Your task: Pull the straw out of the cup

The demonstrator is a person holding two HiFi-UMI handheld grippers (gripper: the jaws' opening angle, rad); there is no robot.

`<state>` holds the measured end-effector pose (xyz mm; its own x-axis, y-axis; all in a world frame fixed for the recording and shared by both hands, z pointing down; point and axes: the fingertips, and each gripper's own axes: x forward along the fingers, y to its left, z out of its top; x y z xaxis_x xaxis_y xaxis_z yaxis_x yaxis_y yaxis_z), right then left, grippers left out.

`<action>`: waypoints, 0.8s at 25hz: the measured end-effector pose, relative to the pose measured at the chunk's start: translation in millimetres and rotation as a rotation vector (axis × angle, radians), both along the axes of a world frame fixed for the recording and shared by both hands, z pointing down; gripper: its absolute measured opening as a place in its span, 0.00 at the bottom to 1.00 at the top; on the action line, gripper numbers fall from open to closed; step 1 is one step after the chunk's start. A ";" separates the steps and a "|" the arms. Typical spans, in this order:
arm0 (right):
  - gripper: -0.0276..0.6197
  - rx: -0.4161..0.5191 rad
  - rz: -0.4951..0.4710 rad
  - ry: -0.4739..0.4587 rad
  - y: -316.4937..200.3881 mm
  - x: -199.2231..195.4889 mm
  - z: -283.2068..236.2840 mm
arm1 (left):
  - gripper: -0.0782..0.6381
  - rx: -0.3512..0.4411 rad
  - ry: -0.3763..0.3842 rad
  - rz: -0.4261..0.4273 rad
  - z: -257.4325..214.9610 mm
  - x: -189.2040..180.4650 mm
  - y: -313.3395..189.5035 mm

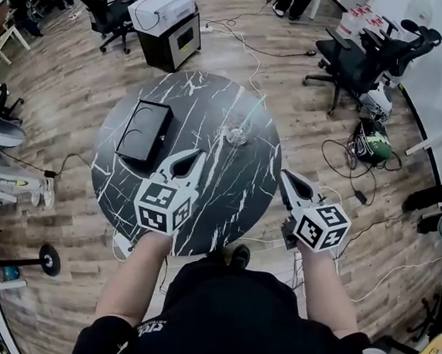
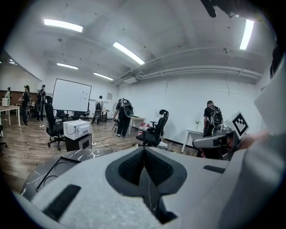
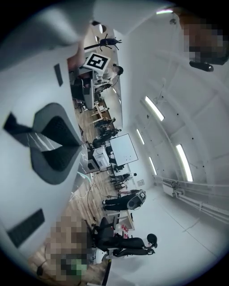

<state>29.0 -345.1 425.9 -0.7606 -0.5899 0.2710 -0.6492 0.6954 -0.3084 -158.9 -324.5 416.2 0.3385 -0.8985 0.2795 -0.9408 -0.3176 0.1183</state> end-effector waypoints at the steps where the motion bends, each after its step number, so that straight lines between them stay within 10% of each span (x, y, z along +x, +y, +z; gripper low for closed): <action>1: 0.05 0.003 -0.001 0.004 -3.3 -8.1 -1.6 | 0.12 0.001 0.001 0.007 0.4 -4.7 -2.8; 20: 0.05 -0.066 -0.033 0.042 -72.6 -62.3 30.4 | 0.12 -0.059 0.031 0.062 33.8 -20.5 -88.3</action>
<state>-33.3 -417.6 456.3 -0.7669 -0.5441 0.3404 -0.6392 0.6957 -0.3278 -179.5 -412.8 450.0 0.4018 -0.8580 0.3199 -0.9153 -0.3664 0.1669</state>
